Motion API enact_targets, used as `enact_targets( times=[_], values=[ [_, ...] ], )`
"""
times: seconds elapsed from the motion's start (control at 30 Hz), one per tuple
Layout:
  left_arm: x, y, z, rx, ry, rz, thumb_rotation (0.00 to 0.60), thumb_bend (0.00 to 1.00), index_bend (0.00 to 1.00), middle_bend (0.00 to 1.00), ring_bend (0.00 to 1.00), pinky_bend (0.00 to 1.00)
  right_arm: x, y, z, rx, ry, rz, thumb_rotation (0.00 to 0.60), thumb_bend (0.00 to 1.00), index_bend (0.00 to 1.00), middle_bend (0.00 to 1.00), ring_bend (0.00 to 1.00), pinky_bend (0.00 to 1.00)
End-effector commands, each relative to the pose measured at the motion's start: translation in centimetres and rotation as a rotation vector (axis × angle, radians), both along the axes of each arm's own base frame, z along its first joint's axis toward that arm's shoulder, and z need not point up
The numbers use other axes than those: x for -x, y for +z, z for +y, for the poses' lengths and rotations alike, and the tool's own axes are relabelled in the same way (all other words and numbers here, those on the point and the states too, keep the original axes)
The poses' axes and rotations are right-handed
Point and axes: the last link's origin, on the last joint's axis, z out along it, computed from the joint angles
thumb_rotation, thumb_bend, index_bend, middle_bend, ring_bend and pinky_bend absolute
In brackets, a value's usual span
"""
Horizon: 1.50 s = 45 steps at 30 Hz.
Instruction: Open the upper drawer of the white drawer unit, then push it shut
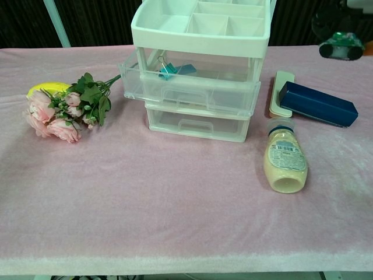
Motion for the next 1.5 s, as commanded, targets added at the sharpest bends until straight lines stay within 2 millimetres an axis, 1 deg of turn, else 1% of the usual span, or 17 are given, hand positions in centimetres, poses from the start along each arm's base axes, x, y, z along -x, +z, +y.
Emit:
enact_targets(
  times=[0.03, 0.3, 0.47, 0.67, 0.73, 0.83, 1.1, 1.23, 1.33, 1.43, 1.5],
  values=[
    [0.0, 0.0, 0.0, 0.000, 0.001, -0.002, 0.600, 0.00, 0.00, 0.00, 0.00, 0.00, 2.5, -1.2, 0.2, -0.009, -0.054, 0.036, 0.600, 0.11, 0.63, 0.99, 0.98, 0.88],
    [0.1, 0.1, 0.0, -0.001, 0.002, -0.004, 0.600, 0.00, 0.00, 0.00, 0.00, 0.00, 7.3, -2.4, -0.4, 0.027, -0.192, 0.087, 0.600, 0.11, 0.63, 0.99, 0.98, 0.88],
    [0.0, -0.1, 0.0, 0.006, 0.001, 0.003, 0.600, 0.00, 0.00, 0.00, 0.00, 0.00, 9.2, -3.5, -0.2, 0.031, -0.241, 0.087, 0.600, 0.11, 0.63, 0.99, 0.98, 0.88],
    [0.1, 0.1, 0.0, -0.003, 0.005, -0.001, 0.600, 0.00, 0.00, 0.00, 0.00, 0.00, 11.2, -5.5, -0.1, 0.034, -0.304, 0.114, 0.600, 0.11, 0.62, 0.99, 0.98, 0.88],
    [0.1, 0.1, 0.0, -0.003, 0.007, -0.003, 0.600, 0.00, 0.00, 0.00, 0.00, 0.00, 11.5, -5.8, -0.1, 0.039, -0.313, 0.120, 0.600, 0.11, 0.58, 0.99, 0.97, 0.88],
    [0.1, 0.1, 0.0, 0.001, 0.007, -0.005, 0.600, 0.00, 0.00, 0.00, 0.00, 0.00, 11.9, -6.1, -0.1, 0.051, -0.340, 0.127, 0.600, 0.11, 0.48, 0.99, 0.96, 0.87],
    [0.1, 0.1, 0.0, 0.002, 0.008, -0.007, 0.600, 0.00, 0.00, 0.00, 0.00, 0.00, 11.6, -6.5, 0.3, 0.072, -0.349, 0.121, 0.600, 0.11, 0.27, 0.98, 0.96, 0.87],
    [0.1, 0.1, 0.0, 0.002, 0.008, -0.007, 0.600, 0.00, 0.00, 0.00, 0.00, 0.00, 11.5, -6.5, 0.8, 0.079, -0.346, 0.111, 0.600, 0.11, 0.22, 0.97, 0.94, 0.85],
    [0.1, 0.1, 0.0, 0.003, 0.008, -0.005, 0.600, 0.00, 0.00, 0.00, 0.00, 0.00, 11.4, -6.2, 1.3, 0.094, -0.345, 0.082, 0.600, 0.11, 0.18, 0.95, 0.92, 0.82],
    [0.1, 0.1, 0.0, 0.002, 0.009, -0.004, 0.600, 0.00, 0.00, 0.00, 0.00, 0.00, 11.4, -5.0, 2.2, 0.149, -0.350, 0.023, 0.600, 0.11, 0.13, 0.90, 0.87, 0.77],
    [0.1, 0.1, 0.0, 0.002, 0.010, -0.001, 0.600, 0.00, 0.00, 0.00, 0.00, 0.00, 11.5, -4.1, 2.9, 0.192, -0.367, -0.024, 0.600, 0.11, 0.12, 0.87, 0.83, 0.73]
  ],
)
